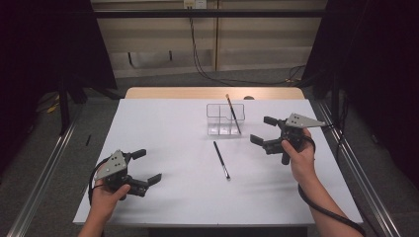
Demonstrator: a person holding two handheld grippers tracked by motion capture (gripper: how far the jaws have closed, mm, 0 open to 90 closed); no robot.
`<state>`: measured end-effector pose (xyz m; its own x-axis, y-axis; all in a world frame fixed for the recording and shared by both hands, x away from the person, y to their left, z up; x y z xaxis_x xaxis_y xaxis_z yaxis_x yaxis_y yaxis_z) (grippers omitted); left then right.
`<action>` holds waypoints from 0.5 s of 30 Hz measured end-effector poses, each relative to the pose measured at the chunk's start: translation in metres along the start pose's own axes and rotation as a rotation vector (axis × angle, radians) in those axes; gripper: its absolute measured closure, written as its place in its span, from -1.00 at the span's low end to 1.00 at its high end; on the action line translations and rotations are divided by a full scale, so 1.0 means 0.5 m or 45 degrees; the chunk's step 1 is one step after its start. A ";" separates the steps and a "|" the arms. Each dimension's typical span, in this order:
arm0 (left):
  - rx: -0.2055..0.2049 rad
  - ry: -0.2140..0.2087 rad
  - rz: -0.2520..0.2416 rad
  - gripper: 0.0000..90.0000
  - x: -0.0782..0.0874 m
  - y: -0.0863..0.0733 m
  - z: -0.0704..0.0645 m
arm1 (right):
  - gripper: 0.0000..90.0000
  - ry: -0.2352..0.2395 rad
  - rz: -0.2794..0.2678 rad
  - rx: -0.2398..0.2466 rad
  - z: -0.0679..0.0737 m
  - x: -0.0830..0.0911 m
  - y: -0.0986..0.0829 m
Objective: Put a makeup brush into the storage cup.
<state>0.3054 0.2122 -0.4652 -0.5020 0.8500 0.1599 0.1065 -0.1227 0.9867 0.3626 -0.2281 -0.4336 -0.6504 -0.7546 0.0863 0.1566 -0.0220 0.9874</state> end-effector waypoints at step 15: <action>-0.002 0.001 0.003 -1.00 0.000 0.000 0.000 | -0.96 -0.013 -0.005 -0.005 0.004 0.027 -0.010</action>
<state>0.3053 0.2122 -0.4650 -0.5026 0.8492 0.1620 0.1060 -0.1254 0.9864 0.3518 -0.2368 -0.4372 -0.6586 -0.7478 0.0836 0.1570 -0.0279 0.9872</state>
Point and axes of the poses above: each handheld gripper's, and its own axes: x roughly backward along the jaws, y roughly out of its top, z roughly to its left, the point moved 4 cm from there along -x, roughly forward along the jaws, and after that the axes turned 6 degrees about -z, right-handed, at the moved point
